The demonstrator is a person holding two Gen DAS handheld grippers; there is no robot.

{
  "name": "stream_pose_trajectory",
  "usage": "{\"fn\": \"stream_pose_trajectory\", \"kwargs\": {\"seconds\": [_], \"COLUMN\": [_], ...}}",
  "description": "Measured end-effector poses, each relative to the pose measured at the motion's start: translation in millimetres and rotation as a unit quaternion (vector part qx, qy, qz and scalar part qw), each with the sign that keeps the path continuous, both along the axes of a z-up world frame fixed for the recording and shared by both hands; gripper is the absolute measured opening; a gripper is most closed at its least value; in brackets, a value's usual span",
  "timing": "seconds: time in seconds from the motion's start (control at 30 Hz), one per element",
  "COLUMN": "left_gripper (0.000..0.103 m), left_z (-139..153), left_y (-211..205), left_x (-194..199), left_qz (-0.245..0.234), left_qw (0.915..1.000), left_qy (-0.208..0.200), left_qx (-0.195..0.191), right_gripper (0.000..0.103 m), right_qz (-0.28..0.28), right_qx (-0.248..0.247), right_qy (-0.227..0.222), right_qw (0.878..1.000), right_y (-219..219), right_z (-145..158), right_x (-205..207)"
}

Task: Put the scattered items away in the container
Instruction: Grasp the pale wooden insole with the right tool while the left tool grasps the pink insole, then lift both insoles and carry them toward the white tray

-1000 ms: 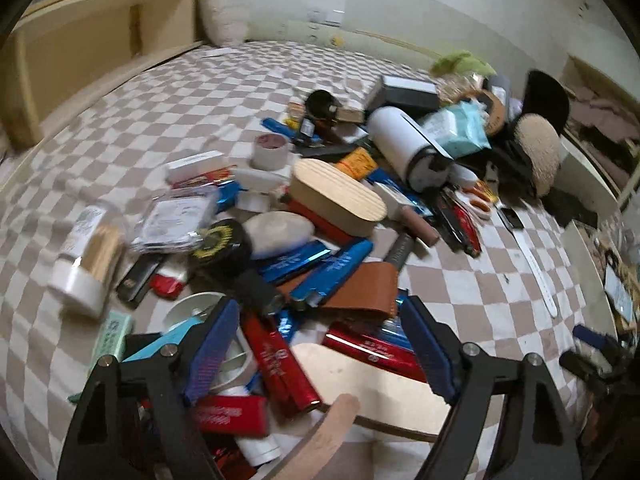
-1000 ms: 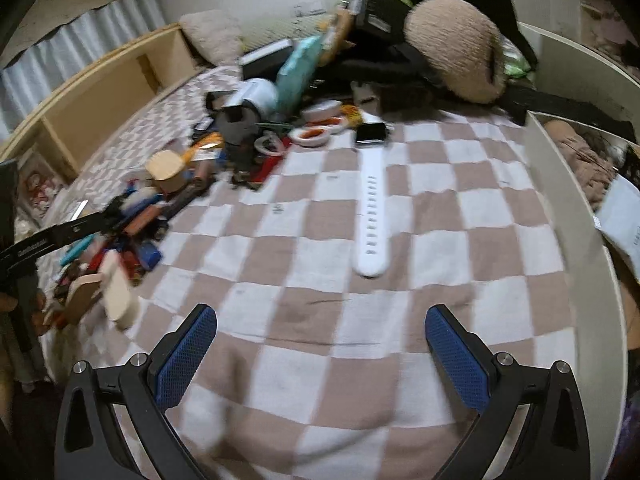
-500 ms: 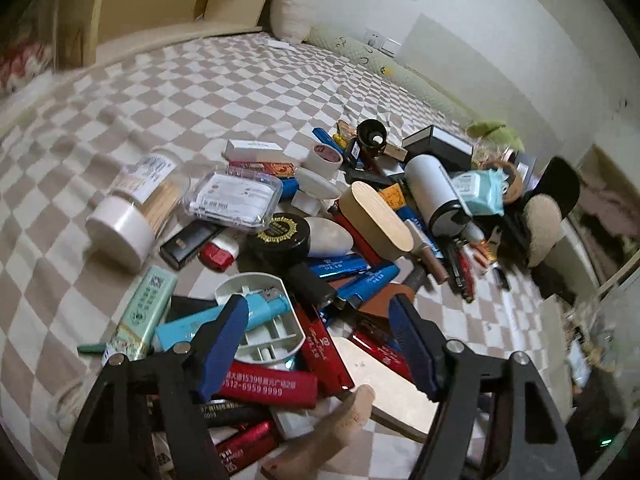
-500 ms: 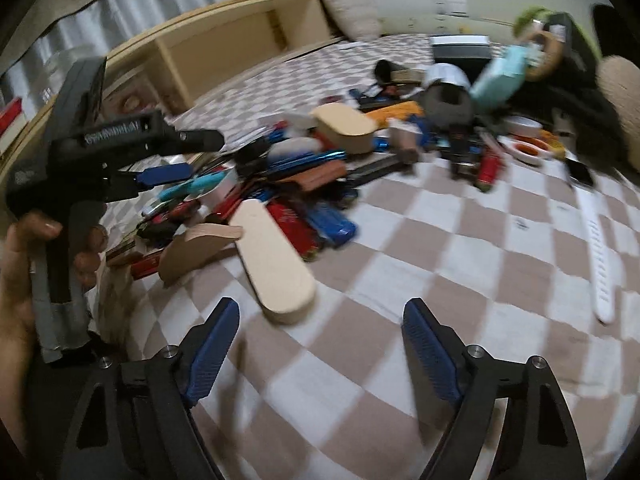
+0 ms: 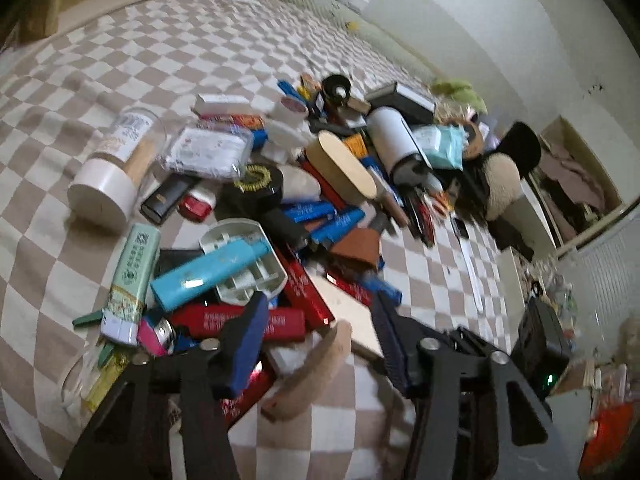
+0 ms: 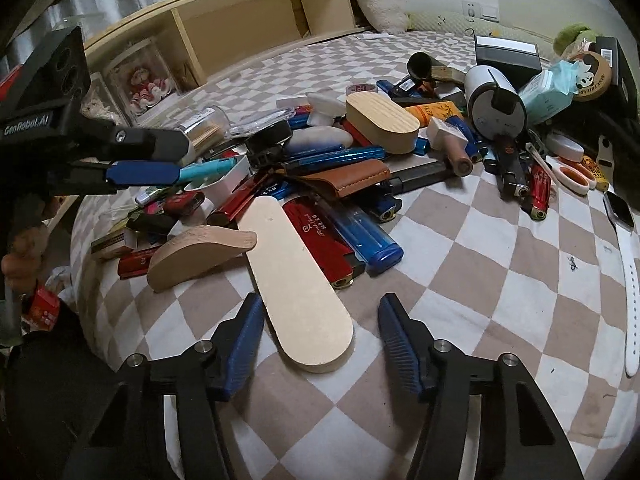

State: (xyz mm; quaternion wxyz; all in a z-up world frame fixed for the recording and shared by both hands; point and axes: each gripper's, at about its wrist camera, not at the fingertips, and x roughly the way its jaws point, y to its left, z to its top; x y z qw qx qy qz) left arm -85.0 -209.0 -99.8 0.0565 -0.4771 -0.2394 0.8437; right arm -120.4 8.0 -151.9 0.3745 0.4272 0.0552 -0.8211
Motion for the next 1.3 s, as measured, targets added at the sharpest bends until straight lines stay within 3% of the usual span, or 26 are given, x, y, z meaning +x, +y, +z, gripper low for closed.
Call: {"fn": "stream_pose_trajectory", "kwargs": {"seconds": [0.27, 0.47, 0.53, 0.67, 0.83, 1.0, 1.1, 1.3], "left_gripper": [0.050, 0.050, 0.050, 0.050, 0.050, 0.049, 0.038, 0.032], "left_z": [-6, -16, -17, -18, -27, -33, -35, -37], "left_y": [12, 31, 37, 48, 67, 76, 82, 90], "left_x": [19, 27, 25, 19, 13, 8, 6, 4], "left_qz": [-0.033, -0.071, -0.078, -0.102, -0.152, -0.185, -0.205, -0.223], "left_qw": [0.9977, 0.9934, 0.9906, 0.9827, 0.9640, 0.9526, 0.9462, 0.9363], "left_qy": [-0.046, -0.069, -0.077, -0.089, -0.104, -0.112, -0.112, -0.116], "left_qx": [-0.038, -0.057, -0.083, -0.126, -0.192, -0.214, -0.224, -0.245], "right_gripper": [0.047, 0.045, 0.044, 0.044, 0.044, 0.044, 0.044, 0.044], "right_qz": [0.010, 0.010, 0.010, 0.008, 0.005, 0.003, 0.001, -0.014], "right_qx": [-0.002, -0.004, -0.005, -0.007, -0.008, -0.004, 0.009, 0.026], "right_qy": [-0.003, -0.007, -0.009, -0.019, -0.032, -0.045, -0.044, -0.042], "right_qw": [1.000, 1.000, 1.000, 1.000, 0.999, 0.999, 0.999, 0.999], "right_y": [-2, -2, 0, 4, 13, 28, 37, 66], "right_z": [1, 1, 2, 3, 5, 8, 11, 17], "right_x": [4, 5, 6, 7, 9, 11, 15, 18]}}
